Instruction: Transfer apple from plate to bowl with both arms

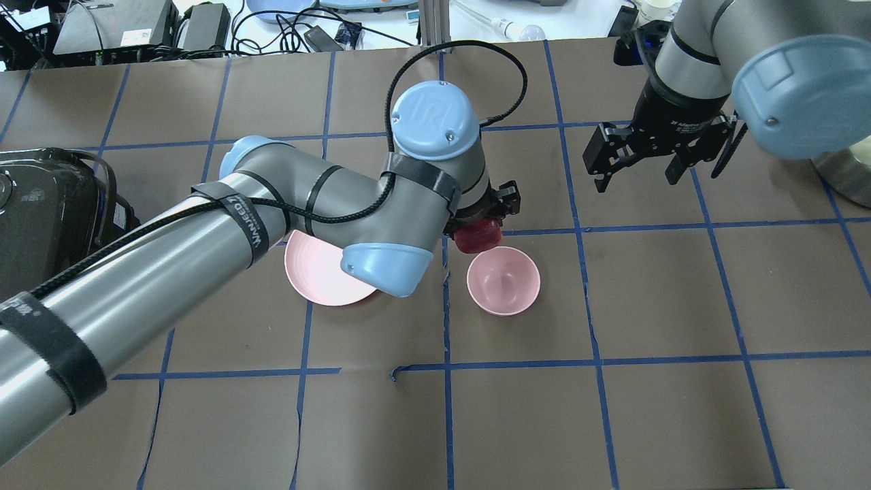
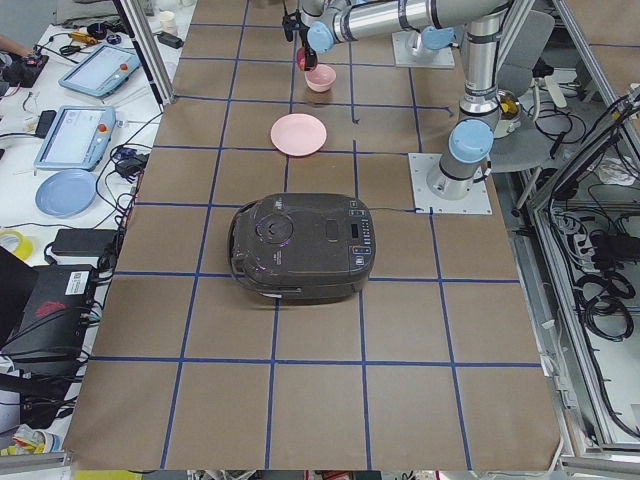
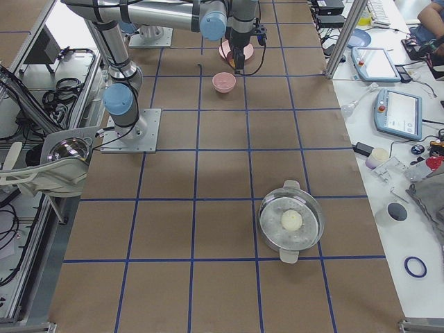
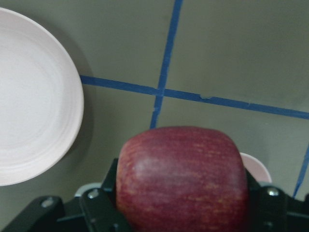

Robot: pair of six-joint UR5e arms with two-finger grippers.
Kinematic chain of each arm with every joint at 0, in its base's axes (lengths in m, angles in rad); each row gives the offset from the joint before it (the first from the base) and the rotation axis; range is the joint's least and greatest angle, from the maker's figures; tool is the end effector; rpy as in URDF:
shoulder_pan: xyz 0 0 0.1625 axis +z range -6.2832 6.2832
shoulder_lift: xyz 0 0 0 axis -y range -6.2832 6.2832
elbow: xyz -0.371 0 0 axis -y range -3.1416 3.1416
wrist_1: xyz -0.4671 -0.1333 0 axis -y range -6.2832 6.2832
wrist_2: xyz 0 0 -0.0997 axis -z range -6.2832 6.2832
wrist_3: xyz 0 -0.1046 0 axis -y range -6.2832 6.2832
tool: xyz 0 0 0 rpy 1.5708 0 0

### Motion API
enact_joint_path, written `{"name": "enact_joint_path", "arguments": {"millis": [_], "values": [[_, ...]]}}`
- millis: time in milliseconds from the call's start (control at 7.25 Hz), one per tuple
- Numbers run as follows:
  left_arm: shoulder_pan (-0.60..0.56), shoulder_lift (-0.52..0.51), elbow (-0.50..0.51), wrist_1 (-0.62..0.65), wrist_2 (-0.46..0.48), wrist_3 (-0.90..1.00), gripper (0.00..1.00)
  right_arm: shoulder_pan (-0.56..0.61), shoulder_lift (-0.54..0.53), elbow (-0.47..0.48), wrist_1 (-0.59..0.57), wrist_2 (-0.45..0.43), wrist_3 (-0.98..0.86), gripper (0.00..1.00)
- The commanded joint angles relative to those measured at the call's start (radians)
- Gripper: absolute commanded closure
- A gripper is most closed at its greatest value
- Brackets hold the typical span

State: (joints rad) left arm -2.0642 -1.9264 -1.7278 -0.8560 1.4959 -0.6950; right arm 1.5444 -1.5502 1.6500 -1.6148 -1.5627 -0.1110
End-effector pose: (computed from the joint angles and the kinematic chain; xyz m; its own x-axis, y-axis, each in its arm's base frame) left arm -0.4344 -0.5099 0.1990 -0.9662 -0.1796 0.1849 -0.2015 0.9736 -0.1073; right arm 0.1192 -0.5695 0.3769 -0.9964 -0.0839 -0.0142 -0.0845 0.9949 0.0545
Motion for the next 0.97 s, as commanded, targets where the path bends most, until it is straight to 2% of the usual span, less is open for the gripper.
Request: {"name": "enact_joint_path", "arguments": {"millis": [0, 552, 690, 828], "values": [[-0.034, -0.081, -0.012, 0.031, 0.010, -0.024, 0.64, 0.002, 0.001, -0.021, 0.027, -0.019, 0.016, 0.00], [-0.080, -0.108, -0.016, 0.044, 0.014, -0.075, 0.31, 0.006, -0.021, -0.042, 0.021, -0.014, 0.019, 0.00], [-0.082, -0.109, -0.021, 0.044, 0.014, -0.074, 0.02, 0.005, -0.022, -0.044, 0.016, -0.017, 0.019, 0.00], [-0.082, -0.102, -0.021, 0.044, 0.015, -0.069, 0.00, 0.005, -0.022, -0.044, 0.012, -0.014, 0.020, 0.00]]}}
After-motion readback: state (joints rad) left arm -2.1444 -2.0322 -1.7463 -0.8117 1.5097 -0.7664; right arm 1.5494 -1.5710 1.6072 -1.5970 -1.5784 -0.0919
